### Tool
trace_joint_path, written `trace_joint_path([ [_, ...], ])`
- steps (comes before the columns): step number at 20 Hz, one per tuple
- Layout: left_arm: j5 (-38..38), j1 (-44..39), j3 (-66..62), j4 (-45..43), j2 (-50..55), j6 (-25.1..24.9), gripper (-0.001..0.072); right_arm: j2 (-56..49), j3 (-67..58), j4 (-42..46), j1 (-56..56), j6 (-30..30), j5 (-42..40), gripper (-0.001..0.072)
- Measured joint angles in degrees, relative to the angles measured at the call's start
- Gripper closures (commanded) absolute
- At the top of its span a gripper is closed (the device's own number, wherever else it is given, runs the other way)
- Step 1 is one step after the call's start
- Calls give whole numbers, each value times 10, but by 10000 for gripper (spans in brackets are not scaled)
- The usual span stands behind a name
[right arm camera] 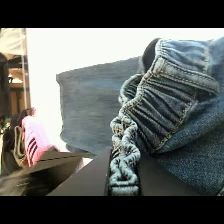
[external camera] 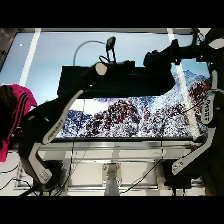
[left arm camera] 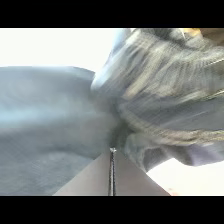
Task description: Fold the clothes and pants, and hang the long-sleeved shirts on hangers.
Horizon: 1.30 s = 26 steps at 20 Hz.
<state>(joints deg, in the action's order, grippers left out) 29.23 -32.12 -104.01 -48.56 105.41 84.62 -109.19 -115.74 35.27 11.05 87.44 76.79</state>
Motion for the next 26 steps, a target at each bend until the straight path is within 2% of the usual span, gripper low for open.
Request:
trace_joint_path([
  [4, 87, 57, 0, -97, -69, 37, 695, 0, 0, 58, -107, 57, -52, 654],
  [5, 115, 71, 0, -108, -80, 41, 694, 0, 2, 85, -136, 75, -66, 522],
  [6, 138, 83, 0, -120, -89, 44, 694, -1, 5, 119, -166, 90, -79, 259],
  [7, 156, 94, 0, -127, -98, 49, 694, -1, 7, 142, -194, 101, -91, 214],
  [11, 213, 120, 0, -140, -113, 51, 694, -2, 6, 230, -278, 123, -132, 215],
  [12, 224, 122, 0, -139, -114, 51, 694, -1, 2, 241, -286, 127, -139, 239],
  [13, 234, 124, 0, -140, -115, 51, 694, -1, -3, 254, -289, 130, -138, 344],
  [15, 244, 128, 0, -144, -117, 50, 694, 3, -9, 268, -279, 134, -132, 647],
  [20, 261, 130, 0, -144, -118, 22, 694, 13, -15, 300, -180, 121, -64, 667],
  [23, 264, 131, 0, -146, -123, 4, 694, 15, -10, 282, -88, 59, -3, 667],
  [26, 265, 133, 0, -146, -136, -5, 694, 15, 15, 210, 25, -18, 61, 666],
])
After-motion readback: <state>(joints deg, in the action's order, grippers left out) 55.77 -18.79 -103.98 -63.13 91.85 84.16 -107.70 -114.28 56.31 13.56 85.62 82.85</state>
